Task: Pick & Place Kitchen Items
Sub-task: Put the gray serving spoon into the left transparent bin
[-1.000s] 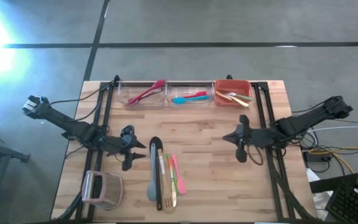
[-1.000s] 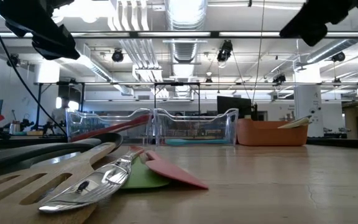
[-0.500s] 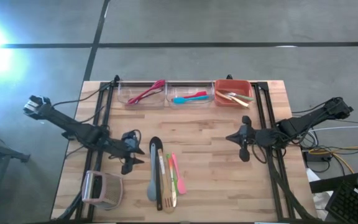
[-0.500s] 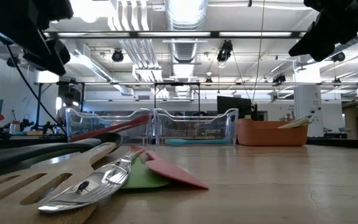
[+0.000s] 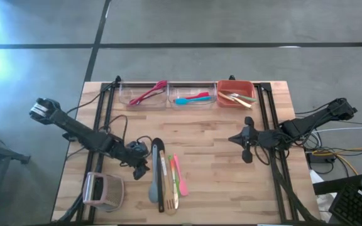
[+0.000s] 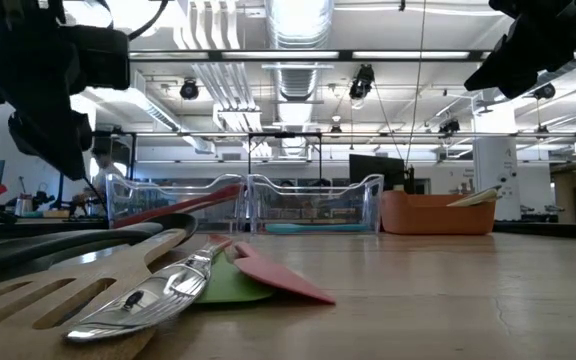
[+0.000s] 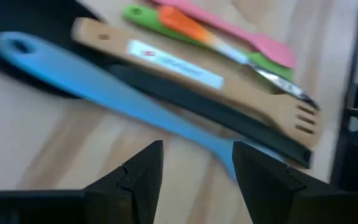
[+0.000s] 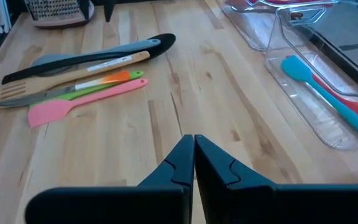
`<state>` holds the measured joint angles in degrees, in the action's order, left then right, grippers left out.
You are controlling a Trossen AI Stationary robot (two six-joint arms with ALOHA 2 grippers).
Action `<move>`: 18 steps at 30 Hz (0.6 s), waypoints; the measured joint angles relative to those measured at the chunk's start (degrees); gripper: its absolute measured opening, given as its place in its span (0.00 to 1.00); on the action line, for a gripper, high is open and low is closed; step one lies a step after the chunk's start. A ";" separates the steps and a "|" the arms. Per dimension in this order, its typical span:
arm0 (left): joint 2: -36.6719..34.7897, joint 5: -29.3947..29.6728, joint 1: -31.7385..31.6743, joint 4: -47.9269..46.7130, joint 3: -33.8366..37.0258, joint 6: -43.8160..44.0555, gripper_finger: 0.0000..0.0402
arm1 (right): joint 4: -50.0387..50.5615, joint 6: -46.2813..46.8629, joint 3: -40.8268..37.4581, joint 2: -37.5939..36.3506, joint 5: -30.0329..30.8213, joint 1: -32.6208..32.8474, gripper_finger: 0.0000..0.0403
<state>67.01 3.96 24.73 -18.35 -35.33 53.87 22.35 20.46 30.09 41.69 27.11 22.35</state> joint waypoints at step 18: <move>10.77 -2.48 0.13 8.31 0.00 5.28 0.49 | -0.11 -1.19 0.00 0.07 -0.06 0.00 0.02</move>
<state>77.78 1.48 24.86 -10.04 -35.33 59.16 22.24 19.27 30.09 41.76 27.05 22.35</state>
